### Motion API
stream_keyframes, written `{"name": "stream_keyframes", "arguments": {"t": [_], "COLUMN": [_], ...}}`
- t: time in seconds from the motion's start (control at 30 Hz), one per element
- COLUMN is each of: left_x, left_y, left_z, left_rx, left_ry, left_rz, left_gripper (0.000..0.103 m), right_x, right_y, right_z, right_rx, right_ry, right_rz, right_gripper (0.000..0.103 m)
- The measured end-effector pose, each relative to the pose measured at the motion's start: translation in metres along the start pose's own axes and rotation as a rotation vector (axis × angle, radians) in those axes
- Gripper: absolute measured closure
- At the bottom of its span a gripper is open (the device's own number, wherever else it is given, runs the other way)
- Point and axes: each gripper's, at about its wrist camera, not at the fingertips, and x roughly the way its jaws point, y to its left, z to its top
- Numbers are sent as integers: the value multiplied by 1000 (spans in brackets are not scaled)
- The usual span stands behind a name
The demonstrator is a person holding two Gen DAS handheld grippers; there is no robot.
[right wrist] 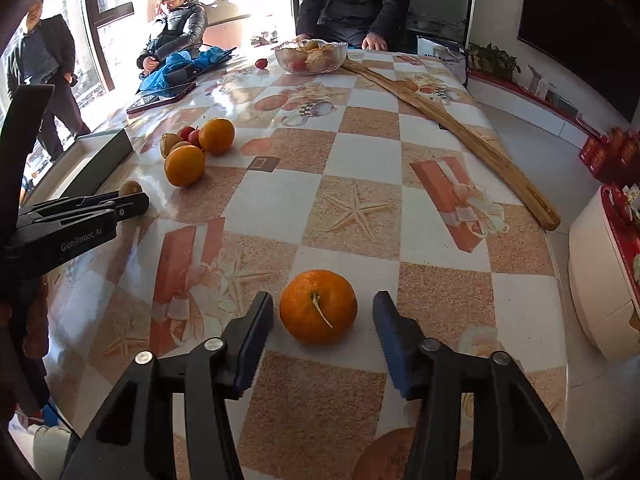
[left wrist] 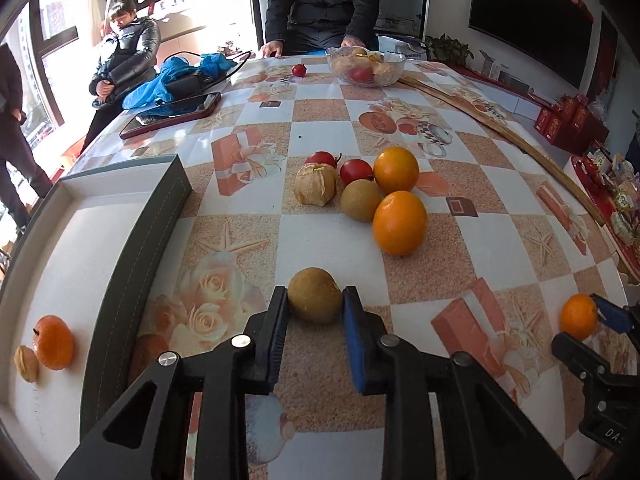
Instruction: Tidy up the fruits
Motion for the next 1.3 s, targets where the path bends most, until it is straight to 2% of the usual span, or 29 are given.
{"name": "stream_keyframes", "arguments": {"t": [0.03,0.07,0.13,0.17,0.2,0.3,0.33,0.37,0.43,0.6,1.3], "left_x": [-4,-6,-7,-5,-3,2,3,4,4,5,5], "left_y": [3,6,10,10,10,7,6,5,4,3,-1], "left_z": [-5,-9,-11,-10,-8,-5,-4,-4,-5,-6,-7], "left_rx": [-10,-25,-36,-32,-33,-30,-30,-28,-25,-19,-18], "left_ry": [-9,-17,-25,-22,-19,-21,-18,-18,-23,-21,-21], "left_rz": [4,6,3,9,14,16,10,6,-4,-12,-9], "left_gripper": [73,72,61,47,38,29,27,23,21,18,18], "right_x": [-1,-2,3,6,7,13,15,17,23,24,21], "right_y": [-1,0,2,3,4,9,10,11,12,14,15], "right_z": [-1,-2,-1,0,2,9,10,11,12,9,7], "right_rx": [2,-2,-10,-8,-6,-5,-5,-5,-8,-14,-13], "right_ry": [-13,-24,-15,-6,-7,3,0,2,29,20,12], "right_rz": [-2,-5,-2,-5,-18,-30,-36,-37,-34,-33,-34], "right_gripper": [23,23,23,23,23,23,21,11,0,0,0]}}
